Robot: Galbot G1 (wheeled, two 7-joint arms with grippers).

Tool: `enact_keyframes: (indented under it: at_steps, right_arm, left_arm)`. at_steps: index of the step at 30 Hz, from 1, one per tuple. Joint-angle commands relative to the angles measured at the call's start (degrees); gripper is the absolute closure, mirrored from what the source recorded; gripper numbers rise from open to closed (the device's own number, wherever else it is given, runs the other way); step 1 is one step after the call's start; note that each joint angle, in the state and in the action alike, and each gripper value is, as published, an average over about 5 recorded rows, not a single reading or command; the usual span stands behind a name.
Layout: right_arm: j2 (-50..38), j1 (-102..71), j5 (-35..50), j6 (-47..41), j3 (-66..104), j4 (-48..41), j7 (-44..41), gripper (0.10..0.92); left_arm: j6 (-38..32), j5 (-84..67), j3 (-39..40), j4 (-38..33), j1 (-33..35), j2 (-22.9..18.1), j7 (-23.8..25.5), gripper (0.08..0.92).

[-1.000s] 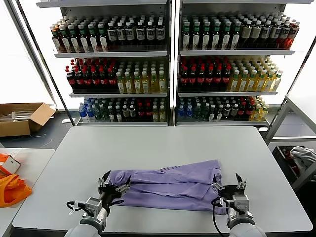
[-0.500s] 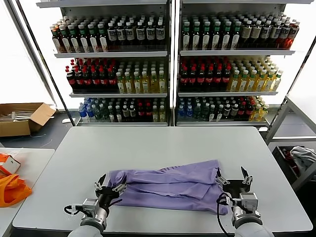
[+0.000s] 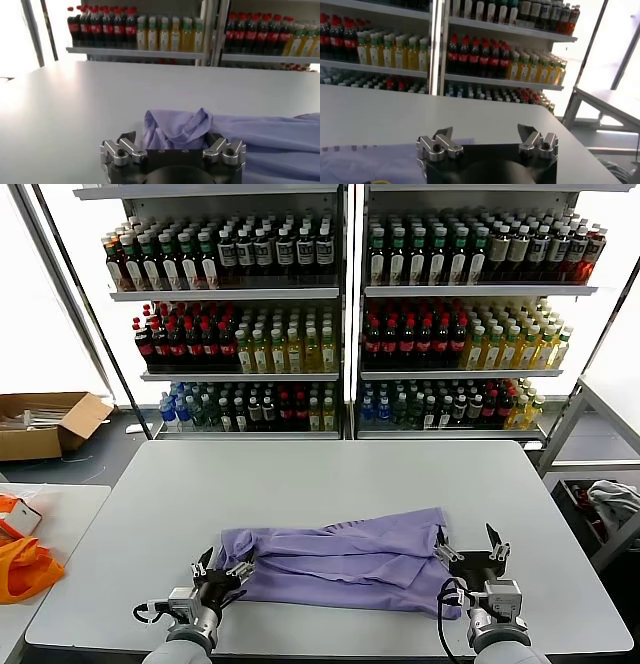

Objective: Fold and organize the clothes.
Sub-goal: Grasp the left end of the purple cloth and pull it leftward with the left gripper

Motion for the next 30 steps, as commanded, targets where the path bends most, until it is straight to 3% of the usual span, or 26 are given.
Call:
enact_keyframes:
  at_steps: [1,6,21,26,30]
  right_arm:
    - [0.0,0.2,-0.1,0.4,-0.2,-0.3,0.0,0.203]
    - [0.1,1.0,-0.1,0.4,-0.8,-1.1,-0.1,0.203]
    - [-0.1,3.8,0.7,-0.2,-0.2,-1.8,-0.2,0.203]
    - [-0.2,4.4,0.9,-0.2,-0.1,-2.0,-0.2,0.203]
    - [-0.1,4.9,1.5,0.0,-0.2,-2.3,-0.3,0.203]
  left_arm:
    - [0.5,-1.1,0.2,1.6,-0.3,0.0,0.0,0.18]
    - [0.3,-1.2,0.3,2.0,-0.5,0.2,0.2,0.248]
    - [-0.2,-0.8,-0.1,3.0,-2.2,0.6,0.9,0.679]
    - [-0.6,-0.9,-3.2,0.5,-2.2,2.8,0.8,0.824]
    - [-1.2,-1.9,-7.6,-1.1,-2.5,5.7,0.3,0.868]
